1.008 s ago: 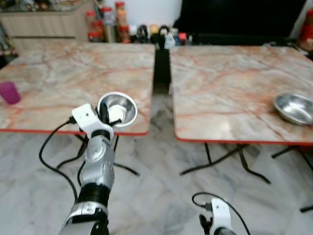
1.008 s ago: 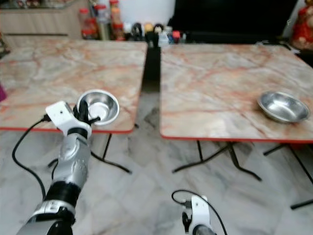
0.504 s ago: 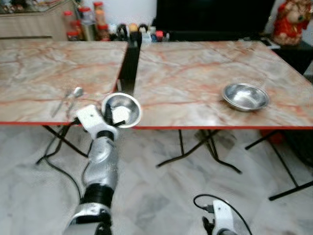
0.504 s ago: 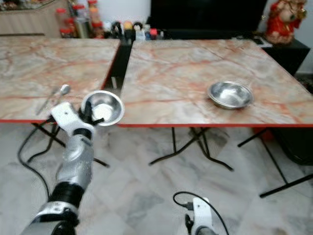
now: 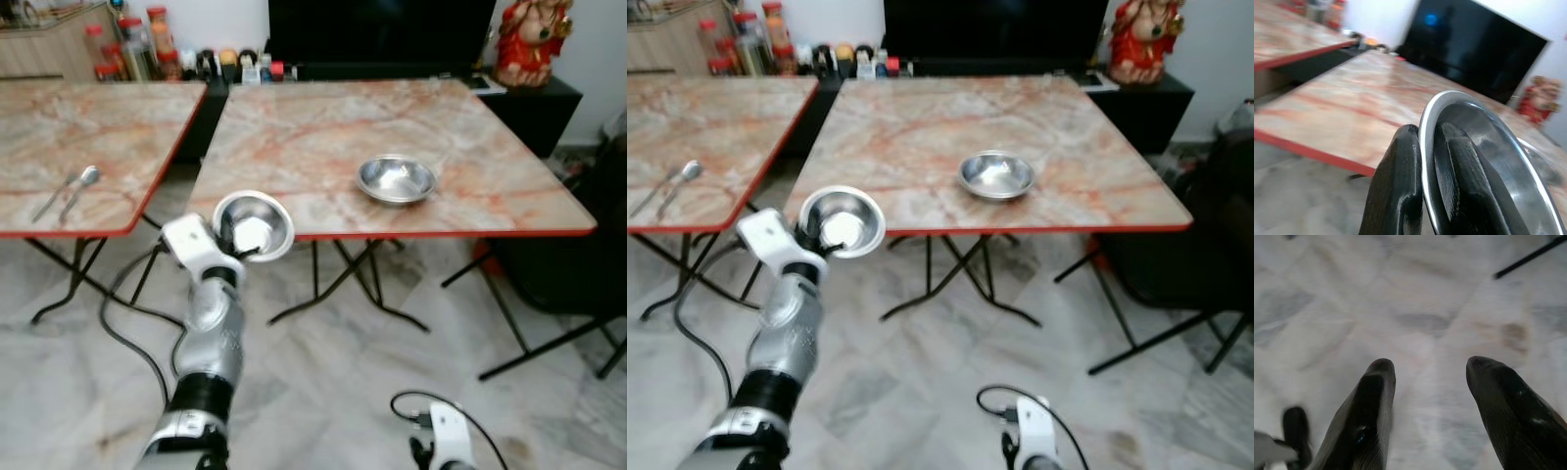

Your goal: Setting the table

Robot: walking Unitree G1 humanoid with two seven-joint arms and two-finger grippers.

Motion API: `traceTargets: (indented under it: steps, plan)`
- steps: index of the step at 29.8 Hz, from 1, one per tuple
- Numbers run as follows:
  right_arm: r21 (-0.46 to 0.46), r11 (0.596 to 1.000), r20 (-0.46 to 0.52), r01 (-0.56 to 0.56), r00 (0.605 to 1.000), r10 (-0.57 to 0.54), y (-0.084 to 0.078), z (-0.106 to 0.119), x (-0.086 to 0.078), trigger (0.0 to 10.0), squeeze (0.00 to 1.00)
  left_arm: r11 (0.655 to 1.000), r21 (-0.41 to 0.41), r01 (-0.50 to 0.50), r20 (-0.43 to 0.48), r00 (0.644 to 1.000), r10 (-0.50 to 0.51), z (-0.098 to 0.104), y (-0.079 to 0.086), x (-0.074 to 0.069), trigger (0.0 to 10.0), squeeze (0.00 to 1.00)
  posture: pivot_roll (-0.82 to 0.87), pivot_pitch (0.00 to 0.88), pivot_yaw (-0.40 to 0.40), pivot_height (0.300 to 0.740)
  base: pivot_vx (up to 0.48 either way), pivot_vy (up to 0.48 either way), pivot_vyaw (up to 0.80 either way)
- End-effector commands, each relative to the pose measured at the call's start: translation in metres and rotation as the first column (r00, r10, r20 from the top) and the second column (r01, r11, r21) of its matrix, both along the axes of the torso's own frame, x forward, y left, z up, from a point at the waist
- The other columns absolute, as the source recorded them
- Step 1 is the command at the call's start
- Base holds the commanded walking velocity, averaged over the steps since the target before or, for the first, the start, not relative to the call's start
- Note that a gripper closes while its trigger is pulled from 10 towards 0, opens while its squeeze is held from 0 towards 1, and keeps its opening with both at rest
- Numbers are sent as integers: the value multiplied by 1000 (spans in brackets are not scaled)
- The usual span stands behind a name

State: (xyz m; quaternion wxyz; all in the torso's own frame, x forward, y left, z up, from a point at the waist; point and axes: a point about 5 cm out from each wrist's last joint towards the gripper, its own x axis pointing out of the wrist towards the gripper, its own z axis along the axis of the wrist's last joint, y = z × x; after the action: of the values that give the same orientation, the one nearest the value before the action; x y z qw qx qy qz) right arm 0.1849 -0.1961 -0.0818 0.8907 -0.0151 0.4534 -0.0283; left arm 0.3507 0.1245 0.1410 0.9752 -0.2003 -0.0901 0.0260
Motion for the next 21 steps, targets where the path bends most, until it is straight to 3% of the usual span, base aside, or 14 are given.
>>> traceTargets:
  steps: [1,5,10,16,21]
  plan:
    - [26,1000,4,-1,1000,1,10,0,2,10000,0,1000,21,-9,25,1000,8,6,8,1,10000,0,-19,0,-21,740,240,-412,0]
    - [31,1000,2,1,1000,-1,10,-1,1,10000,0,990,63,126,29,991,-128,7,-12,0,10000,0,-12,0,-25,740,186,-89,0]
    - [36,999,2,0,1000,0,12,-1,0,10000,0,981,53,187,70,979,-191,10,-24,-5,10000,0,-13,0,-24,740,0,0,0]
    - [41,999,7,1,1000,-2,13,-1,2,10000,0,969,57,241,93,965,-245,13,-29,-7,10000,0,-13,0,-24,740,0,0,0]
    - [42,999,9,7,1000,-7,13,-1,2,10000,0,966,60,250,106,961,-255,15,-30,-8,10000,0,-15,0,-21,740,414,0,0]
